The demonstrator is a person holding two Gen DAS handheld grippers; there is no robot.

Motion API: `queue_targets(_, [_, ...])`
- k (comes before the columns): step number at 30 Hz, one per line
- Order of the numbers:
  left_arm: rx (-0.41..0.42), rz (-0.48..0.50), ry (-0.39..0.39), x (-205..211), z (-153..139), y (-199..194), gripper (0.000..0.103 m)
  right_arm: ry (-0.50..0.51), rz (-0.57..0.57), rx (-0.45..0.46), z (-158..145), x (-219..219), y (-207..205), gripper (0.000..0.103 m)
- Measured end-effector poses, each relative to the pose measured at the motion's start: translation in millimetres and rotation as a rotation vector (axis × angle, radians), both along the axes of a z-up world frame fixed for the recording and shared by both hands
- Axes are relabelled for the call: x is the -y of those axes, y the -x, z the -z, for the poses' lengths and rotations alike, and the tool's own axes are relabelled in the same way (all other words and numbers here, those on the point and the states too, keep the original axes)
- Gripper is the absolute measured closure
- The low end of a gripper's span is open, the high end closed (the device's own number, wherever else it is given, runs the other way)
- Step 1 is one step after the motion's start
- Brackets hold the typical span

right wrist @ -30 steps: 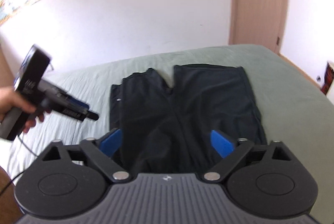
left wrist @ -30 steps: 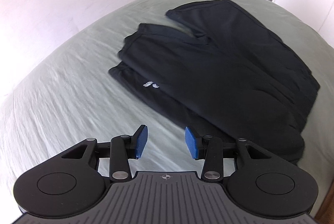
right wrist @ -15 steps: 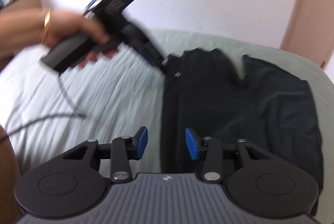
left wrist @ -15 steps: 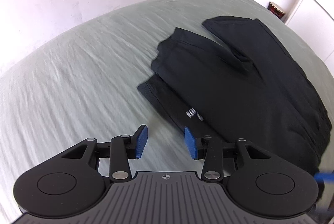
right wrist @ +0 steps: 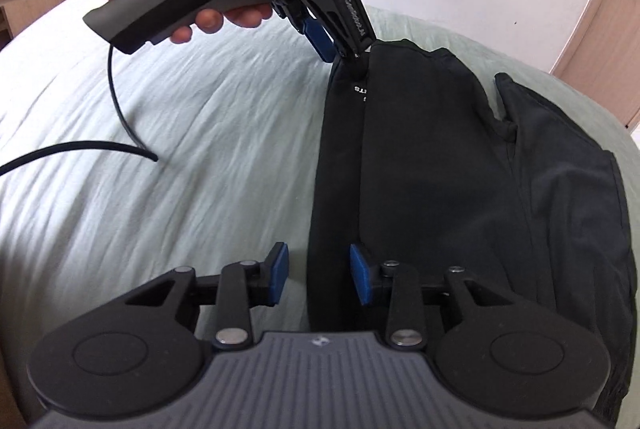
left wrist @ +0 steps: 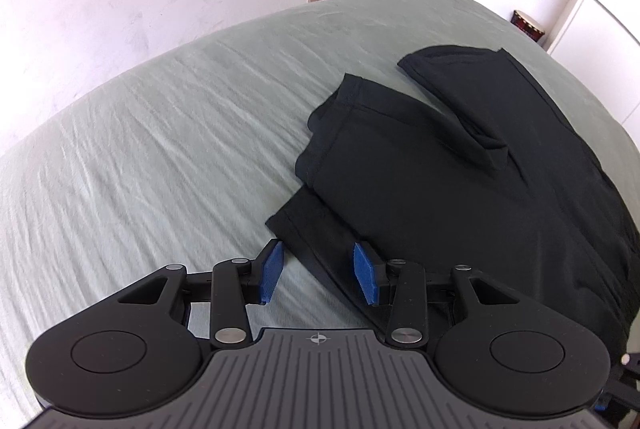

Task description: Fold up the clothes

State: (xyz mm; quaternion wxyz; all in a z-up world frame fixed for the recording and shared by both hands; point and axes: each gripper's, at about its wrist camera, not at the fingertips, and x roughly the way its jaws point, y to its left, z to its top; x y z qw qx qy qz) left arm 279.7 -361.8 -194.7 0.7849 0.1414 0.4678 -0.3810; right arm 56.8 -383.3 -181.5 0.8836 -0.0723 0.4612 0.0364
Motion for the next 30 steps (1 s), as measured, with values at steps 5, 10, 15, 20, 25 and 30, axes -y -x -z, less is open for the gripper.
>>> queue_targets(5, [0.015,-0.01,-0.007,2.4,0.7,-1.7,0.09,-0.017,0.036,-0.008,1.6,6.9,-5.3,0.092])
queue_targets(10, [-0.007,-0.023,0.005,-2.9,-3.7,-2.7,0.101,-0.017,0.059,-0.001,-4.5,8.3,-1.9,0.1])
queue_targets(15, [0.019,-0.036,0.007,-17.1,-23.3,2.1,0.101,-0.059,0.061,0.017,-16.1,8.4,0.4,0.1])
queue_targets(20, [0.048,-0.061,-0.02,-44.9,-43.7,6.6,0.101,-0.134,0.028,0.033,-27.4,-1.0,2.5,0.1])
queue_targets(25, [0.051,-0.098,-0.043,-77.0,-43.6,8.8,0.101,-0.162,0.007,0.02,-24.8,-12.4,0.5,0.1])
queue_targets(30, [0.034,-0.153,-0.046,-94.7,-24.9,3.0,0.101,-0.171,0.008,-0.013,-12.3,-19.5,-6.9,0.1])
